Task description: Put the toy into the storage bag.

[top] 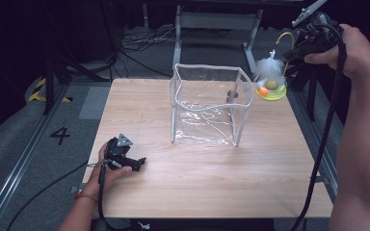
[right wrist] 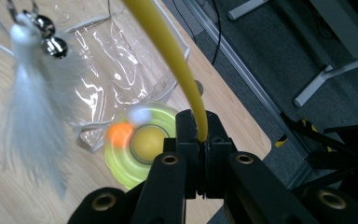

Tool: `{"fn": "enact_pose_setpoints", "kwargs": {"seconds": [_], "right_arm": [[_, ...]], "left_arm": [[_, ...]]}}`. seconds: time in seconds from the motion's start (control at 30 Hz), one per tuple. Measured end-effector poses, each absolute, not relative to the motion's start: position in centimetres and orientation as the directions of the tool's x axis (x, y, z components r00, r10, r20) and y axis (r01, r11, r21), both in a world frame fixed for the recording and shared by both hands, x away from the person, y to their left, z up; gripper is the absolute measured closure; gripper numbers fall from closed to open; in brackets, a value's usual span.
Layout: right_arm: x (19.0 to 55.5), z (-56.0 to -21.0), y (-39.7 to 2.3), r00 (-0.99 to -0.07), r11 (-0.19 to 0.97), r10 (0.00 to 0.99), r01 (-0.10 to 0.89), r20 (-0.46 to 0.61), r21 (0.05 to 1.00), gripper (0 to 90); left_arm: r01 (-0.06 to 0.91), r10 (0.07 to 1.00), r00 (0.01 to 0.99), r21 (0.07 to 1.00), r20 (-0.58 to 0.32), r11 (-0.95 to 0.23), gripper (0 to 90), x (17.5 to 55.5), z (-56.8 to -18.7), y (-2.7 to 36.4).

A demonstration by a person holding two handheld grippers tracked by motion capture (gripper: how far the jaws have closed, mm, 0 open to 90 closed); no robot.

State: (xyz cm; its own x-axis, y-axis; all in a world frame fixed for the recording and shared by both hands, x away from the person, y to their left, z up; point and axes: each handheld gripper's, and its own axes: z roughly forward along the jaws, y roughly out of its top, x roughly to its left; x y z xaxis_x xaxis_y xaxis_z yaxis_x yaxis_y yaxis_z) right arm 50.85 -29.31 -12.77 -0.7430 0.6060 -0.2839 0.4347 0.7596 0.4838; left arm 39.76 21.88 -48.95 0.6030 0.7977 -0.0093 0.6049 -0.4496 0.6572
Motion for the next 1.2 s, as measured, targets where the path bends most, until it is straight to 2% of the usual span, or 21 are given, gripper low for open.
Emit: {"fn": "enact_pose_setpoints", "kwargs": {"seconds": [0.33, 0.7, 1.2], "right_arm": [[51.3, -11.9, -27.3, -0.753, 0.777, 0.586, 0.417, -0.299, 0.472, 88.6], [51.5, -11.4, -25.6, -0.771, 0.774, 0.568, 0.383, -0.286, 0.505, 88.6], [52.6, -12.9, -21.4, -0.817, 0.786, 0.520, 0.345, -0.248, 0.513, 88.6]], "left_arm": [[0.605, 0.797, 0.603, 0.657, -0.009, -0.450, 0.5, 39.8, -48.9, 21.9], [0.605, 0.797, 0.603, 0.657, -0.009, -0.450, 0.5, 39.8, -48.9, 21.9], [0.602, 0.794, 0.608, 0.657, -0.008, -0.454, 0.5, 39.8, -48.9, 21.9]]}}
